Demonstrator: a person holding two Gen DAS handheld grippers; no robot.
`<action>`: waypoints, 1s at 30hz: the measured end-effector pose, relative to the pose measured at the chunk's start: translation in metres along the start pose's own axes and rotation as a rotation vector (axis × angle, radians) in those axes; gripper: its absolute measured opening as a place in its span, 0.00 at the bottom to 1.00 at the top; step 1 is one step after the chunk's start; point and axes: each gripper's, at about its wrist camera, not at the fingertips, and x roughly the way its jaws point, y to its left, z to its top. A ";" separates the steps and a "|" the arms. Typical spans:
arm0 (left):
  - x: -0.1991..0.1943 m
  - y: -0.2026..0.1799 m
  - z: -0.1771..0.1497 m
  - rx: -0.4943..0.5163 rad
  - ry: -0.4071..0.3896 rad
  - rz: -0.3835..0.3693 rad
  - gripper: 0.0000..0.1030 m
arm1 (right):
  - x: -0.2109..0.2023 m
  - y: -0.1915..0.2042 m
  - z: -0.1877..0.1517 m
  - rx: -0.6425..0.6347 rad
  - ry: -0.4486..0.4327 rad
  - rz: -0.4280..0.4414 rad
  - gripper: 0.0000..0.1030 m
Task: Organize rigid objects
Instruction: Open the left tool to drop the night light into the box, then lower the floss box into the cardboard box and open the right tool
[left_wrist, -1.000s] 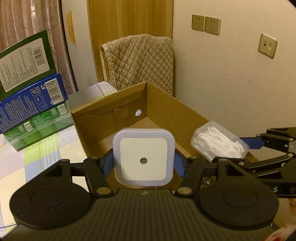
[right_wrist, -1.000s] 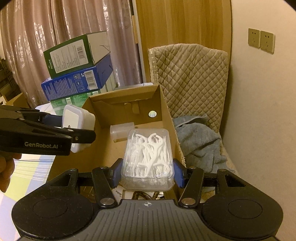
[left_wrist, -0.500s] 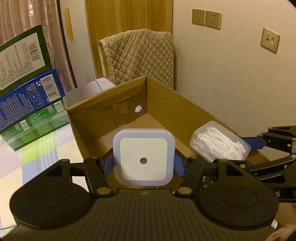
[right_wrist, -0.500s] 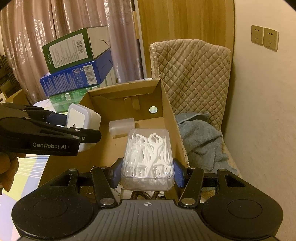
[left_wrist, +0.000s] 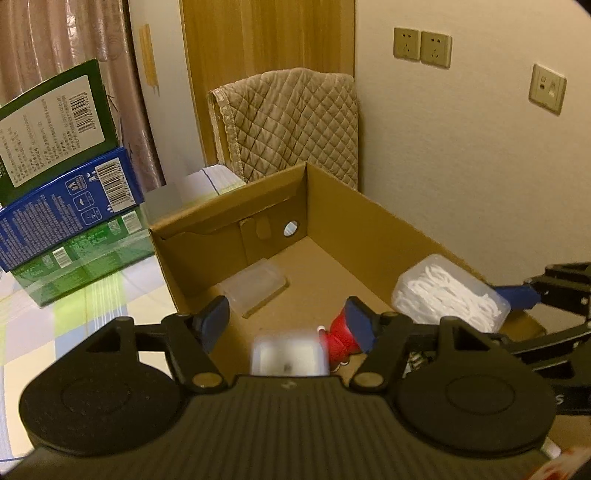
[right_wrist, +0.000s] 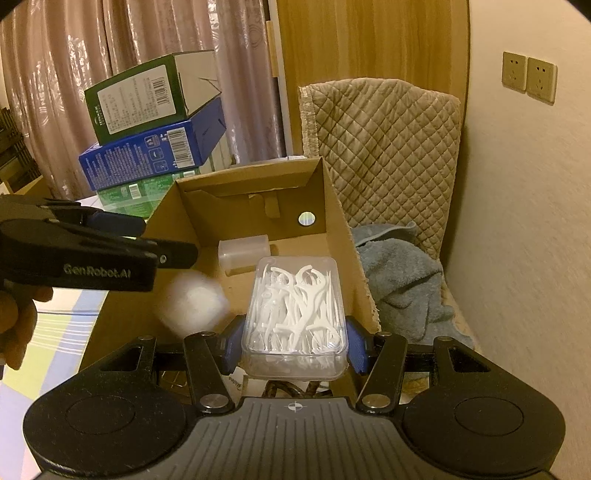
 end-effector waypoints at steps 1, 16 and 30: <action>-0.002 0.001 0.000 0.001 -0.004 0.005 0.63 | 0.000 0.001 0.000 0.000 -0.001 0.000 0.51; -0.028 0.011 -0.001 0.001 -0.027 0.032 0.63 | 0.001 0.006 0.001 0.024 0.011 0.009 0.51; -0.035 0.011 -0.002 -0.006 -0.032 0.025 0.63 | -0.001 0.010 0.003 0.020 0.011 0.005 0.51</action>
